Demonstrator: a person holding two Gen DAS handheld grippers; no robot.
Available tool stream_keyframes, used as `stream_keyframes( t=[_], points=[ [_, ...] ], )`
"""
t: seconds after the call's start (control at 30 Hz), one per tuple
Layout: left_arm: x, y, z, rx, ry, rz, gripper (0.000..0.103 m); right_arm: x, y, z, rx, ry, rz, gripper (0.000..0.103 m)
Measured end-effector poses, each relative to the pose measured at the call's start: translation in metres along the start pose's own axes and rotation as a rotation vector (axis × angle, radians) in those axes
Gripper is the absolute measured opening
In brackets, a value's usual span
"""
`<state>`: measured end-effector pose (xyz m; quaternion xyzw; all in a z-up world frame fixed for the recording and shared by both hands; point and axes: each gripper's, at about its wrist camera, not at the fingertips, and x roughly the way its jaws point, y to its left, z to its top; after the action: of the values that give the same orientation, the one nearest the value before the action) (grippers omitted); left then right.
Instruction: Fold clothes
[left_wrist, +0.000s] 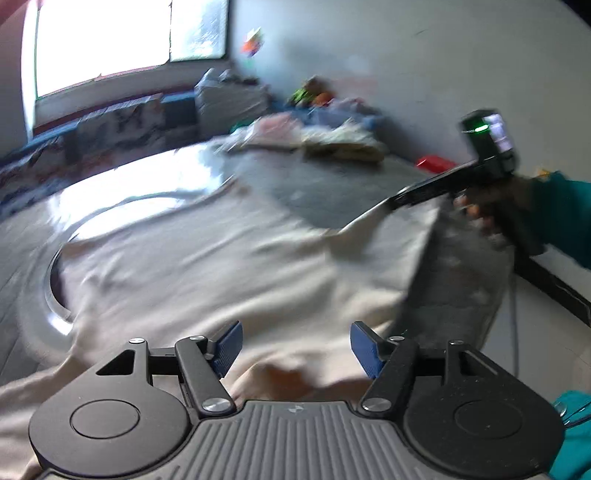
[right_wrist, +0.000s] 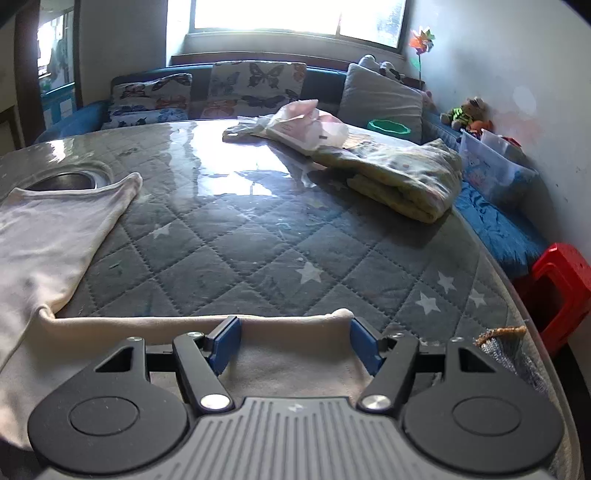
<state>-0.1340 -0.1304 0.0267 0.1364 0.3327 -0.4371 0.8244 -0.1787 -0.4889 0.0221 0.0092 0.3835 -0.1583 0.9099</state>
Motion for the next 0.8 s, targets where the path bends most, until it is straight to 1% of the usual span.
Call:
stream_keyframes(
  t=[0.13, 0.17, 0.23, 0.27, 0.3, 0.43, 0.47, 0.53, 0.6, 0.67, 0.8],
  points=[
    [-0.001, 0.001, -0.014, 0.012, 0.044, -0.012, 0.066, -0.013, 0.009, 0.002, -0.02, -0.02, 0.016, 0.067],
    [-0.003, 0.0, -0.017, 0.014, 0.048, -0.029, 0.06, -0.017, 0.012, 0.003, -0.028, -0.027, 0.025, 0.067],
    [-0.004, -0.002, -0.022, 0.023, 0.05, -0.032, 0.052, -0.029, 0.024, 0.005, -0.061, -0.048, 0.064, 0.067],
    [-0.006, -0.002, -0.022, 0.025, 0.048, -0.035, 0.046, -0.034, 0.031, 0.006, -0.08, -0.057, 0.083, 0.067],
    [-0.008, -0.001, -0.022, 0.024, 0.045, -0.04, 0.046, -0.041, 0.04, 0.007, -0.103, -0.067, 0.109, 0.067],
    [-0.02, 0.001, -0.017, 0.034, 0.012, -0.069, 0.045, -0.065, 0.084, 0.009, -0.229, -0.104, 0.245, 0.066],
    [-0.024, 0.001, -0.016, 0.045, 0.001, -0.075, 0.047, -0.069, 0.098, 0.008, -0.266, -0.109, 0.281, 0.066],
    [-0.029, 0.003, -0.013, 0.058, -0.019, -0.068, 0.047, -0.075, 0.125, 0.006, -0.339, -0.115, 0.352, 0.064],
    [-0.031, 0.009, -0.011, 0.048, -0.026, -0.043, 0.047, -0.075, 0.149, 0.005, -0.393, -0.12, 0.4, 0.063],
    [-0.035, 0.018, -0.008, 0.02, -0.04, -0.018, 0.047, -0.071, 0.173, 0.004, -0.441, -0.127, 0.422, 0.06],
    [-0.046, 0.038, -0.004, -0.029, -0.078, 0.042, 0.047, -0.062, 0.207, -0.001, -0.51, -0.096, 0.487, 0.048]
  ],
)
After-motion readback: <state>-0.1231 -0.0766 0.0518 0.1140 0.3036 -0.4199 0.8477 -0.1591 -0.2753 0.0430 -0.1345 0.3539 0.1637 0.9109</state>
